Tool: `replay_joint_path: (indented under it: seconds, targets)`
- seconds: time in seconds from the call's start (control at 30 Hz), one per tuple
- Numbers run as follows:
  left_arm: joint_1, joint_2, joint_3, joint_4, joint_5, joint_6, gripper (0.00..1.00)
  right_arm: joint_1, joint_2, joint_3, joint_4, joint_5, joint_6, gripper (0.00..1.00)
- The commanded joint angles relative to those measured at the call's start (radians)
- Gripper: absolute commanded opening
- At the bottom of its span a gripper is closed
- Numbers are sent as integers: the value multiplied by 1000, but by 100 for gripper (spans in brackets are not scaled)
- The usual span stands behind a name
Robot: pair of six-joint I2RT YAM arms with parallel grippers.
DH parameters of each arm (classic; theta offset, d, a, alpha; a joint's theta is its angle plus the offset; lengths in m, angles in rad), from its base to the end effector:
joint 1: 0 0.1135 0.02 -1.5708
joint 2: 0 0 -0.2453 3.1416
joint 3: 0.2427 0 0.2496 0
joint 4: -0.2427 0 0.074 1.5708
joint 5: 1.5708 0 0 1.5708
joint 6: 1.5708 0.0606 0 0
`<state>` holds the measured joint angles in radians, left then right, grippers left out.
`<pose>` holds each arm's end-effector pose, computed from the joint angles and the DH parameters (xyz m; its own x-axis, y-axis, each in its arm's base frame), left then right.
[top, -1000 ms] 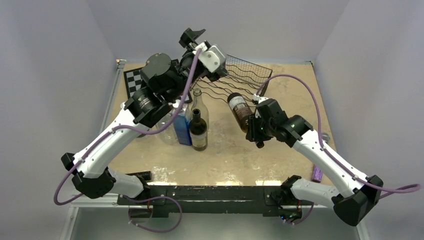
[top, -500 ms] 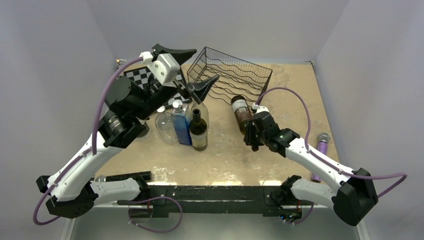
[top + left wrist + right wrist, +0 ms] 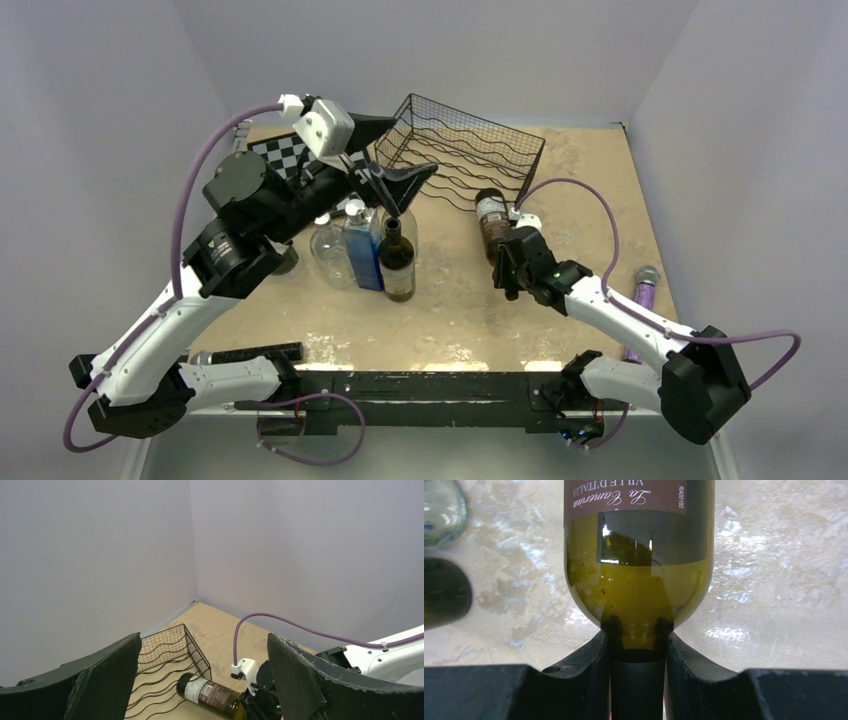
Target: Put the wine bottle on the wine rack
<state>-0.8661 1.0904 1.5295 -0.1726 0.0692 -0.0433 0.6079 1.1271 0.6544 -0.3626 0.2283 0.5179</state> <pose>0.1459 -0.1780 0.5237 0.1357 -0.2262 -0.9646 0.8098 0.5862 -0.0236 0.2106 0.1298 0.1795 -0.7425 0.0708 -0.6660 -0.0737 0.9797 0.1864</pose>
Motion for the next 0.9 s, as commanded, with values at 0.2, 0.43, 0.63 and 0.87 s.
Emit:
replay_joint_path:
  seconds: [0.2, 0.43, 0.63, 0.87]
  targets:
    - [-2, -36, 50, -137, -65, -117, 99, -26, 22, -12, 225, 172, 84, 0]
    - [-2, -44, 46, -194, -65, -124, 99, -25, 168, 61, 248, 302, 174, 0]
    - [-2, -21, 70, -182, -1, -141, 99, -38, 254, 163, 287, 401, 159, 0]
    - [-2, 9, 112, -219, 13, -119, 99, -53, 390, 242, 358, 402, 147, 0]
